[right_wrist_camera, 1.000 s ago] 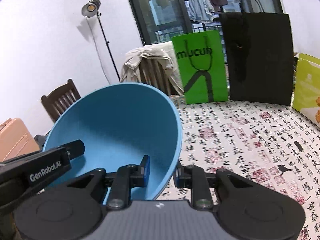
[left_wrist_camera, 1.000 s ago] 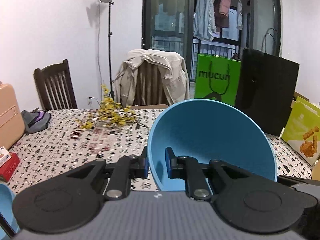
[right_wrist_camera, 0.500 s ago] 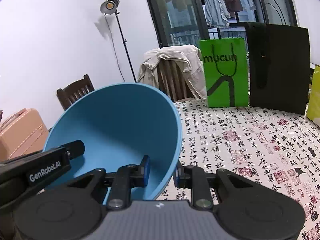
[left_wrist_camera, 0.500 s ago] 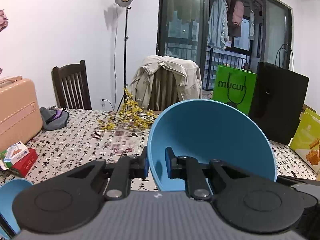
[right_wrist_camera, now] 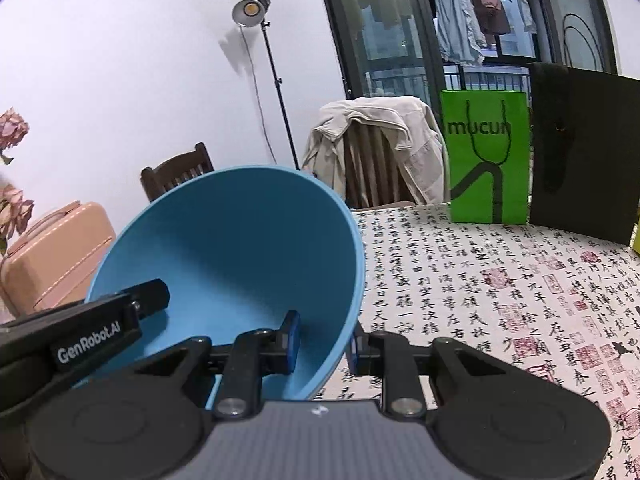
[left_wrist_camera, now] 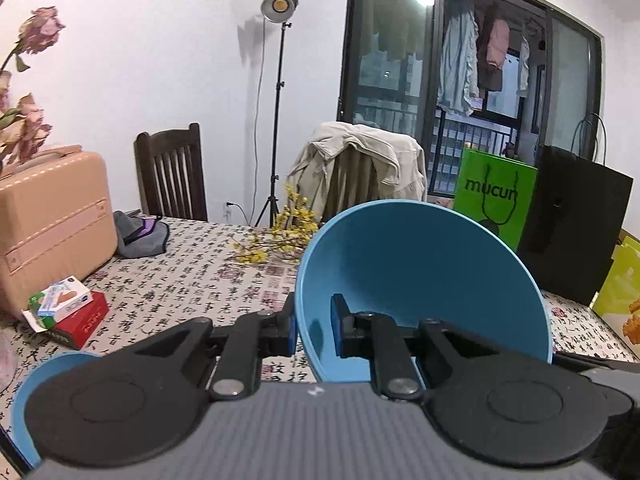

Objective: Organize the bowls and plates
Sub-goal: 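Carry the blue bowl with both tools toward the stacked bowls by the vase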

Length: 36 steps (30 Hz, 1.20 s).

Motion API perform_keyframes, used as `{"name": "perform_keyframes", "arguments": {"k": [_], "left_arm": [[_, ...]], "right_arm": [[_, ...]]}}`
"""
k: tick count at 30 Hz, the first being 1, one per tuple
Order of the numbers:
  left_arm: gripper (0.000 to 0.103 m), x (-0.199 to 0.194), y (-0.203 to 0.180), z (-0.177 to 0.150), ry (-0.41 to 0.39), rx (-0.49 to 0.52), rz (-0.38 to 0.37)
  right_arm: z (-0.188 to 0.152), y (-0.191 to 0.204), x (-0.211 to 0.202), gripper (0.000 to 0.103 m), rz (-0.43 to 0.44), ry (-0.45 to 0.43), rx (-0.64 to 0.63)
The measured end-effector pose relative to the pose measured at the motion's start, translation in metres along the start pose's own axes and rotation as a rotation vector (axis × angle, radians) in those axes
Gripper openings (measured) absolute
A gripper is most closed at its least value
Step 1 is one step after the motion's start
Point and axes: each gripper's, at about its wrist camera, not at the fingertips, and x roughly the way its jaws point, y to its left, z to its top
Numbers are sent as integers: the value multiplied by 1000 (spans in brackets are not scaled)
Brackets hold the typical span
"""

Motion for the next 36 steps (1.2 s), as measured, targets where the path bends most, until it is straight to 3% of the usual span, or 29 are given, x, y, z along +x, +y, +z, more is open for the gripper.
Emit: {"name": "perform_keyframes", "arguments": {"k": [36], "left_arm": [[16, -32, 105, -3, -75, -129, 107]], "right_arm": [[-11, 110, 7, 23, 129, -5, -127]]}}
